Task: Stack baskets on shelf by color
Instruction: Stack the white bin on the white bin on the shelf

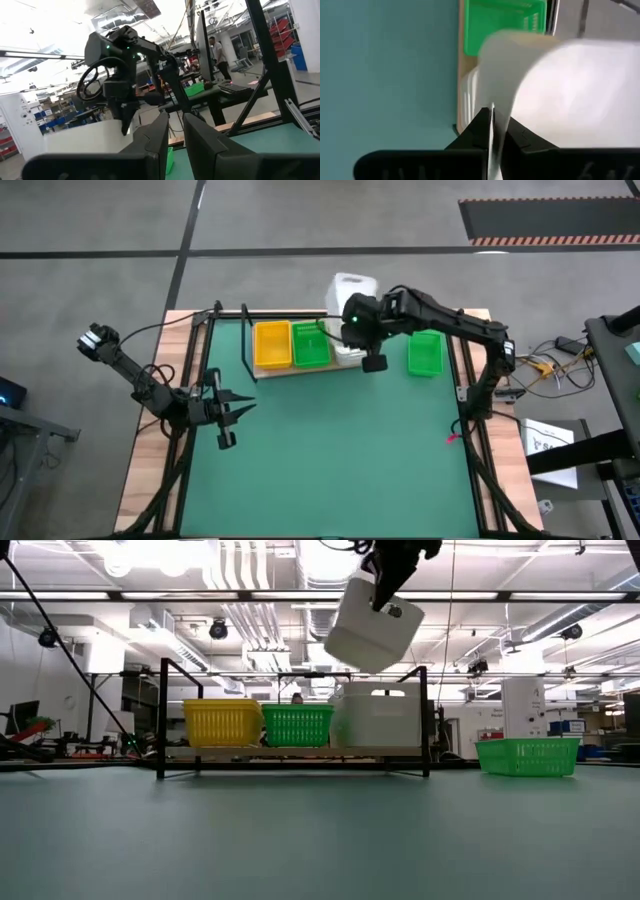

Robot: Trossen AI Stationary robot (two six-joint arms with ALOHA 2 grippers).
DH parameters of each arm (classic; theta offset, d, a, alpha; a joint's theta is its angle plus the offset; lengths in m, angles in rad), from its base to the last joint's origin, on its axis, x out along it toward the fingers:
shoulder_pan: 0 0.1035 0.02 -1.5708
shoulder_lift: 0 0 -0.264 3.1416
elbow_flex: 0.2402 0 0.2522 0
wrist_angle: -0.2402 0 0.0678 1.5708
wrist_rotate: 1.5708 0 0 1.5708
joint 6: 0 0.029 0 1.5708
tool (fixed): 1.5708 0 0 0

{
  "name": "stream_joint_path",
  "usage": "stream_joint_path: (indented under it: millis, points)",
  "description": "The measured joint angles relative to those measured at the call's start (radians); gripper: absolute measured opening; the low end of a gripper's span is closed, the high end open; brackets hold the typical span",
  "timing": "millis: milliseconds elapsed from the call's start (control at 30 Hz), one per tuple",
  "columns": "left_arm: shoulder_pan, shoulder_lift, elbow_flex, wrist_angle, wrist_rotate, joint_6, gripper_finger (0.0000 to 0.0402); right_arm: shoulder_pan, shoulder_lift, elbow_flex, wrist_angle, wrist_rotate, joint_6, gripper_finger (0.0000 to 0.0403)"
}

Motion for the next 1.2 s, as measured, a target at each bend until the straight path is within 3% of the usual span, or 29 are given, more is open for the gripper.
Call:
stream_joint_path:
  millis: [233,733,1200]
  points:
    - [0.0,0.0,0.0,0.0,0.0,0.001,0.0044,-0.059,0.046,-0.033,-0.021,0.003,-0.006,0.0008]
    - [0.0,0.002,0.0,-0.001,0.0,0.0,0.0044,-0.065,0.168,-0.029,-0.039,0.022,-0.01,0.0008]
    - [0.0,0.002,-0.001,-0.001,0.0,0.0,0.0044,-0.065,0.175,0.087,-0.113,0.04,0.092,0.0008]
